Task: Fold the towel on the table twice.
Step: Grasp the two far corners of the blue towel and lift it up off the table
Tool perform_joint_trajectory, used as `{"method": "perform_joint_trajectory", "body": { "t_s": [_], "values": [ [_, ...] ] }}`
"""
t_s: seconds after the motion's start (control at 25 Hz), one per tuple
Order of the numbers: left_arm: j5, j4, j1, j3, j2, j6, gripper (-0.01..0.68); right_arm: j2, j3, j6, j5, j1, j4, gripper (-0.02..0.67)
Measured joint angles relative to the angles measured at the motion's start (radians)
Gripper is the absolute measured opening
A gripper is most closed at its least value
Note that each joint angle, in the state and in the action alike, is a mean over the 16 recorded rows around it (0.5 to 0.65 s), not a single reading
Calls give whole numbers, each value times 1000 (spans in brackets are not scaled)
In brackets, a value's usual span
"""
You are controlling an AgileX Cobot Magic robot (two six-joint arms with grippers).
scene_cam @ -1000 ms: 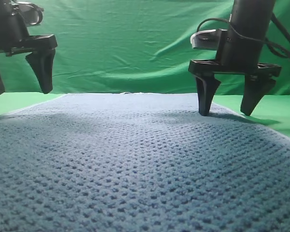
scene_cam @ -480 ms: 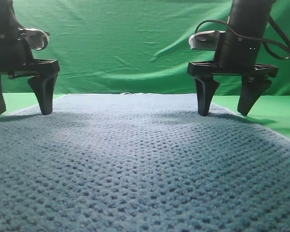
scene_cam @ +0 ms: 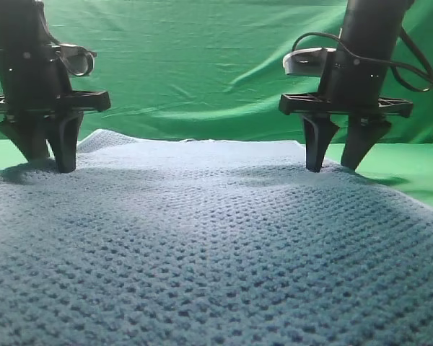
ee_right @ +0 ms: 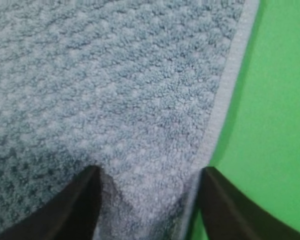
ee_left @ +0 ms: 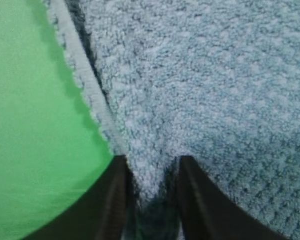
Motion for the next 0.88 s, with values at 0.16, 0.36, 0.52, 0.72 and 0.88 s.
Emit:
{"method": "perform_joint_trajectory", "body": {
  "t_s": [0.16,0.36,0.52,0.72,0.88],
  "values": [
    [25,-21,-5,-24,14,-2,166,3,-3,0,-2,0,17,210],
    [82,-47,2,-74,24,-8,45,-4,-18,2,11,-1,35,65],
    [151,-61,11,-141,13,-16,12,-26,-65,2,39,0,43,7],
    [230,-72,28,-285,-32,-26,0,-60,-204,3,85,0,40,0],
    [265,-72,39,-437,-76,-31,0,-86,-374,3,117,1,29,0]
  ]
}}
